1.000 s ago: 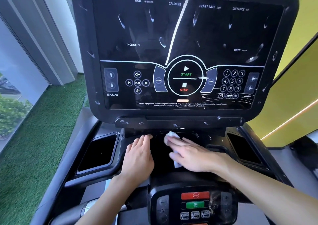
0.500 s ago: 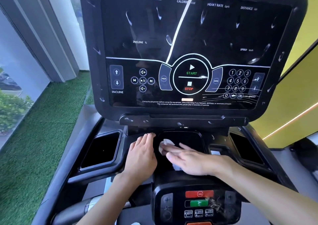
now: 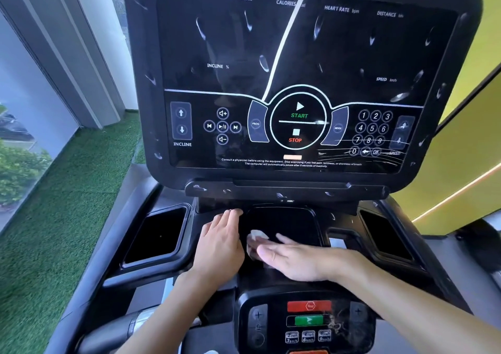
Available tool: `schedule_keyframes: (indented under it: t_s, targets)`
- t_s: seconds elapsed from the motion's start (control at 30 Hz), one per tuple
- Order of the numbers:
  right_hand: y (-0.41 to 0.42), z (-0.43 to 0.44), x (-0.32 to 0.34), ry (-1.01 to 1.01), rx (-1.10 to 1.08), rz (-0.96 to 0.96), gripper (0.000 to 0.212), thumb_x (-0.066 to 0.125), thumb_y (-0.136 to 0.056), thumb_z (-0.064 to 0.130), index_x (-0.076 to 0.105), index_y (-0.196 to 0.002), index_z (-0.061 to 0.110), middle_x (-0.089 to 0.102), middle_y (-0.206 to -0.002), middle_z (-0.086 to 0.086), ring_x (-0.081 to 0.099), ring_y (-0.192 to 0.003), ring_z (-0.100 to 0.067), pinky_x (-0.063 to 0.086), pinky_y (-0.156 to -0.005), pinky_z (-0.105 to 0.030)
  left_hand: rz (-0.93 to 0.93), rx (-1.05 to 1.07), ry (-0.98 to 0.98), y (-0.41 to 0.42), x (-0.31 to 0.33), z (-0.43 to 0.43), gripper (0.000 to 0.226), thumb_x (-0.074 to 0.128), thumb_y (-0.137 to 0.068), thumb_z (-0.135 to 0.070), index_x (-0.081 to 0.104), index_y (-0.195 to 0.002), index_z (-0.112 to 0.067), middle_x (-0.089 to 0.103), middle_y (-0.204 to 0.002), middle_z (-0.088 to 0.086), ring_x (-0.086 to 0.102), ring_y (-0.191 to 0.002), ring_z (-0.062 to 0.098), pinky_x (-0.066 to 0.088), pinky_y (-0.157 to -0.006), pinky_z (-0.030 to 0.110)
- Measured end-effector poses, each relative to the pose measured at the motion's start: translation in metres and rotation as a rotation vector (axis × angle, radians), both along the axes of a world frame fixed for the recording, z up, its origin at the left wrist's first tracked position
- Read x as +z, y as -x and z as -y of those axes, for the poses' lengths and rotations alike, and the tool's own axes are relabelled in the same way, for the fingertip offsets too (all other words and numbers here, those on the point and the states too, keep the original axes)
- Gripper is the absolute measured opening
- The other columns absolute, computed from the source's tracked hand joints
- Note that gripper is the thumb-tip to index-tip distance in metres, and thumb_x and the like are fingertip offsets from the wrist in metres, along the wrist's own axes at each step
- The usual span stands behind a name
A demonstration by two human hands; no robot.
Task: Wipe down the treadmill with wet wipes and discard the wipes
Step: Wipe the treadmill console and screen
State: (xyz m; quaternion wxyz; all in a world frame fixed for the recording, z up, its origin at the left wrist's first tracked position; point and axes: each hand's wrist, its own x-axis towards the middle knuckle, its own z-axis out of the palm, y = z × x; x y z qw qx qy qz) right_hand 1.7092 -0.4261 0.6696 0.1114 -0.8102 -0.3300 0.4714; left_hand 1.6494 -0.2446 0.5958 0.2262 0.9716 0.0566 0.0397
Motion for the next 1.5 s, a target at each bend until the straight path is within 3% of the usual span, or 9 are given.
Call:
schedule_keyframes:
  t_s: [0.2, 0.47, 0.83, 1.0, 1.1, 1.2, 1.27, 1.4, 1.5]
  targets:
    - [-0.011, 0.053, 0.013, 0.146, -0.114, -0.087, 0.064, 0.000, -0.096, 0.067, 0.025, -0.152, 0.048, 0.010, -0.160, 0.030, -0.013, -0.150, -0.006, -0.012, -0.119, -0.034, -0.014, 0.005, -0.005, 0.000, -0.001, 0.000, 0.062, 0.033, -0.074, -0.014, 0.045, -0.135, -0.014, 0.055, -0.125, -0.004, 0.048, -0.120, 0.022, 0.038, -0.095, 0.036]
    - [-0.005, 0.036, 0.018, 0.059, -0.100, -0.211, 0.062, 0.006, -0.099, 0.063, 0.033, -0.151, 0.044, 0.019, -0.154, 0.037, 0.014, -0.136, 0.015, 0.006, -0.110, -0.014, -0.004, 0.008, -0.030, -0.001, -0.001, 0.001, 0.060, 0.034, -0.075, -0.015, 0.048, -0.134, -0.014, 0.057, -0.121, -0.003, 0.051, -0.118, 0.024, 0.040, -0.094, 0.038]
    - [-0.014, 0.088, 0.011, 0.119, -0.140, -0.025, 0.065, 0.012, -0.089, 0.080, 0.045, -0.138, 0.052, 0.032, -0.152, 0.034, 0.024, -0.144, 0.008, 0.017, -0.123, -0.033, -0.026, -0.183, -0.036, -0.010, 0.022, 0.013, 0.052, 0.032, -0.085, -0.022, 0.054, -0.132, -0.024, 0.055, -0.128, -0.005, 0.051, -0.120, 0.020, 0.032, -0.108, 0.034]
    - [-0.013, 0.095, 0.006, 0.016, -0.208, 0.168, 0.044, 0.027, -0.106, 0.048, 0.060, -0.131, 0.032, 0.049, -0.143, 0.023, 0.039, -0.135, 0.005, 0.028, -0.117, -0.025, -0.086, -0.440, 0.184, -0.029, 0.032, 0.043, 0.048, 0.040, -0.090, -0.004, 0.056, -0.132, -0.020, 0.053, -0.137, -0.007, 0.047, -0.128, 0.012, 0.030, -0.113, 0.031]
    - [-0.012, 0.102, -0.004, -0.053, -0.241, 0.298, 0.037, 0.039, -0.106, 0.033, 0.068, -0.124, 0.015, 0.056, -0.136, 0.017, 0.046, -0.129, 0.004, 0.028, -0.106, -0.006, -0.148, -0.485, 0.276, -0.040, 0.036, 0.058, 0.048, 0.039, -0.091, -0.002, 0.056, -0.132, -0.018, 0.054, -0.138, -0.007, 0.046, -0.130, 0.010, 0.033, -0.113, 0.033]
    - [-0.018, 0.128, -0.028, 0.037, -0.343, 0.322, 0.024, 0.049, -0.097, 0.017, 0.065, -0.097, -0.001, 0.067, -0.119, -0.013, 0.063, -0.109, -0.022, 0.049, -0.093, -0.026, -0.186, -0.496, 0.295, -0.047, 0.039, 0.072, 0.046, 0.038, -0.093, -0.003, 0.057, -0.132, -0.019, 0.054, -0.139, -0.005, 0.047, -0.130, 0.013, 0.034, -0.113, 0.034]
    - [-0.016, 0.143, -0.035, 0.086, -0.395, 0.352, 0.020, 0.047, -0.090, 0.013, 0.056, -0.076, 0.003, 0.064, -0.103, -0.026, 0.058, -0.079, -0.024, 0.044, -0.070, -0.036, -0.215, -0.497, 0.324, -0.049, 0.044, 0.079, 0.044, 0.039, -0.094, -0.005, 0.057, -0.131, -0.021, 0.055, -0.137, -0.005, 0.049, -0.127, 0.013, 0.035, -0.112, 0.031]
    - [-0.017, 0.144, -0.017, -0.165, -0.568, 0.481, 0.025, 0.054, -0.091, 0.003, 0.074, -0.096, 0.017, 0.072, -0.103, 0.000, 0.065, -0.098, -0.014, 0.046, -0.080, -0.017, -0.249, -0.471, 0.418, -0.056, 0.051, 0.096, 0.038, 0.045, -0.096, -0.009, 0.058, -0.130, -0.020, 0.061, -0.128, -0.005, 0.056, -0.111, 0.009, 0.040, -0.094, 0.013]
    - [-0.016, 0.131, -0.006, -0.407, -0.708, 0.462, 0.029, 0.064, -0.086, -0.001, 0.070, -0.089, 0.026, 0.066, -0.101, 0.005, 0.064, -0.092, -0.010, 0.049, -0.082, -0.023, -0.288, -0.485, 0.488, -0.062, 0.060, 0.116, 0.034, 0.058, -0.094, -0.022, 0.058, -0.129, -0.023, 0.065, -0.117, -0.004, 0.061, -0.098, 0.009, 0.048, -0.082, 0.011]
